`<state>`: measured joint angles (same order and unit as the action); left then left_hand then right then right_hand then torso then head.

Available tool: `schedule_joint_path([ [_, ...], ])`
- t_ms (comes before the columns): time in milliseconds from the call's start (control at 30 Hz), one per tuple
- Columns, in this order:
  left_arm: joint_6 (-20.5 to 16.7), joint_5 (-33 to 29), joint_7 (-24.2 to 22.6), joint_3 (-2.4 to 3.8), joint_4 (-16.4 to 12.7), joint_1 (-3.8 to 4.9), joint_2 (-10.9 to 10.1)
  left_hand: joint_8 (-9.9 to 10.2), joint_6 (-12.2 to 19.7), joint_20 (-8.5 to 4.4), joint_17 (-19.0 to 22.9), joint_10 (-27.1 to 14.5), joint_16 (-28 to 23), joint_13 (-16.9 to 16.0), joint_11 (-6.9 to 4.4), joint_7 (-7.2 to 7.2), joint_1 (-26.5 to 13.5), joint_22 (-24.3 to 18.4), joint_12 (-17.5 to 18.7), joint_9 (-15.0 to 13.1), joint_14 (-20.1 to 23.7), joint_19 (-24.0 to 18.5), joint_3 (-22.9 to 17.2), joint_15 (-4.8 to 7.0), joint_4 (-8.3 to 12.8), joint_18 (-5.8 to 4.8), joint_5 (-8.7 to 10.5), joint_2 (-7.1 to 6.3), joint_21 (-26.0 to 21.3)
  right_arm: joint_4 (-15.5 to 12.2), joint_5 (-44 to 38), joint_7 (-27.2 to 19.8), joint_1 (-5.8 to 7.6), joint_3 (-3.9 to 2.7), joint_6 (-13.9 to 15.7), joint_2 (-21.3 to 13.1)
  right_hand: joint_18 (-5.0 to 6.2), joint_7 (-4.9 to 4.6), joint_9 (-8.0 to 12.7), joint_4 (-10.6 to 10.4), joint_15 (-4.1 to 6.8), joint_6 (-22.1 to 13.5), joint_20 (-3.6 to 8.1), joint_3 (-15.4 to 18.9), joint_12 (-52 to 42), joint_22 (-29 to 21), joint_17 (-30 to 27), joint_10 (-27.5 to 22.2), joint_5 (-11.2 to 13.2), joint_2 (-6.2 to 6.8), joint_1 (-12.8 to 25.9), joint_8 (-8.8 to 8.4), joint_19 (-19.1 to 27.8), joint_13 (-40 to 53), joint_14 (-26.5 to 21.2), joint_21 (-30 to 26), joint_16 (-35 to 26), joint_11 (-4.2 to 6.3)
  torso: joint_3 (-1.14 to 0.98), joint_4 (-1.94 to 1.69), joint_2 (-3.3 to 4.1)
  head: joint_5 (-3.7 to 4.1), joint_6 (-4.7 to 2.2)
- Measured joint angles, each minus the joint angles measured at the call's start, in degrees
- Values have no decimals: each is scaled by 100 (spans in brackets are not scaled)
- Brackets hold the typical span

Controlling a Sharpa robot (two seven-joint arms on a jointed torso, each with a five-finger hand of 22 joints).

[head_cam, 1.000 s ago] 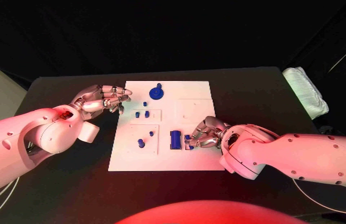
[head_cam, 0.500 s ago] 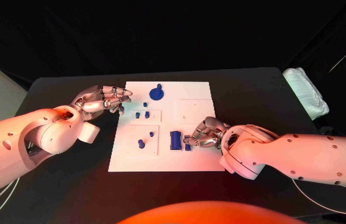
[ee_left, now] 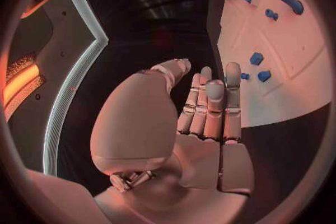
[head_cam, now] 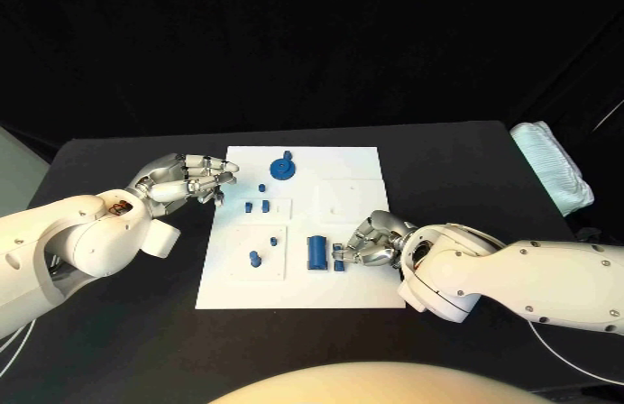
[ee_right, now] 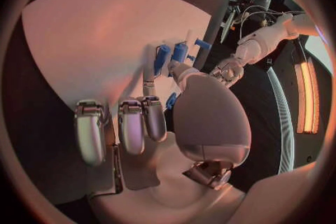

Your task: Assemble the parts on the task board

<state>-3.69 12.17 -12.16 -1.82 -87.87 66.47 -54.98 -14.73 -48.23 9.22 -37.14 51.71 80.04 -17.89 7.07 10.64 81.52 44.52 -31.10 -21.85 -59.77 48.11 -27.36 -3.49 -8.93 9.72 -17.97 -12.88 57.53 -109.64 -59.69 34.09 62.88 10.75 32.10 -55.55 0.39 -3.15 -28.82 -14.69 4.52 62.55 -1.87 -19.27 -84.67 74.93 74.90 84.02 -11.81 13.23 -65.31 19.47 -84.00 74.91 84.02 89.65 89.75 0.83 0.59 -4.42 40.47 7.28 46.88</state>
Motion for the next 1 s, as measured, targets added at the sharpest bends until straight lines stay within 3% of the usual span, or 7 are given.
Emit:
schedule_joint_path([
  [133,1,1,4,0,4,0,-1,0,0,0,0,0,0,0,0,0,0,0,-33,0,0,0,0,0,0,0,0,0,0,-2,11,-57,0,0,-117,-42,0,0,0,96,0,0,0,90,6,0,0,0,334,6,-138,-22,0,0,0,0,0,0,0,0,0,-6,1],
  [300,1,3,8,0,14,0,-3,0,0,0,0,0,0,1,0,0,0,0,-34,0,0,0,0,0,0,0,0,0,0,1,43,-134,0,0,-250,-66,0,0,4,-26,0,0,0,340,35,-1,0,0,683,-17,-160,-22,0,0,0,0,0,0,-2,4,0,-8,-4],
  [500,1,6,17,0,17,0,-2,0,0,0,-1,0,0,1,0,0,0,0,-33,0,0,0,0,0,0,0,0,0,0,38,89,-203,0,1,-339,-75,0,0,4,-166,0,0,0,583,35,-1,0,0,696,-104,-73,-22,0,0,0,0,0,0,-1,3,0,3,-10],
  [700,1,8,27,0,20,0,-1,0,0,0,-1,0,0,1,0,0,0,0,-33,0,0,0,0,0,0,0,0,0,0,125,124,-257,0,-1,-399,-62,0,0,-5,-155,0,0,0,595,35,-1,0,0,697,-124,-79,-19,0,0,0,0,0,0,3,-2,0,6,-13],
  [867,1,10,35,0,21,0,-1,0,0,0,-1,0,0,-3,0,0,0,0,-33,0,0,0,0,0,0,0,0,0,-22,210,127,-297,6,-8,-431,-17,0,-4,-14,-115,0,-2,0,633,35,-2,0,0,697,-257,-228,-9,0,0,0,0,0,0,3,-5,1,3,-9],
  [1000,1,11,39,0,21,0,-1,0,0,0,-1,0,0,-6,0,0,0,0,-33,0,0,0,0,0,0,0,0,0,-22,274,105,-342,13,-17,-435,27,0,-12,-11,-69,0,-10,0,598,35,-2,0,0,709,-246,-357,-42,0,0,0,0,0,0,3,-5,3,-3,-7],
])
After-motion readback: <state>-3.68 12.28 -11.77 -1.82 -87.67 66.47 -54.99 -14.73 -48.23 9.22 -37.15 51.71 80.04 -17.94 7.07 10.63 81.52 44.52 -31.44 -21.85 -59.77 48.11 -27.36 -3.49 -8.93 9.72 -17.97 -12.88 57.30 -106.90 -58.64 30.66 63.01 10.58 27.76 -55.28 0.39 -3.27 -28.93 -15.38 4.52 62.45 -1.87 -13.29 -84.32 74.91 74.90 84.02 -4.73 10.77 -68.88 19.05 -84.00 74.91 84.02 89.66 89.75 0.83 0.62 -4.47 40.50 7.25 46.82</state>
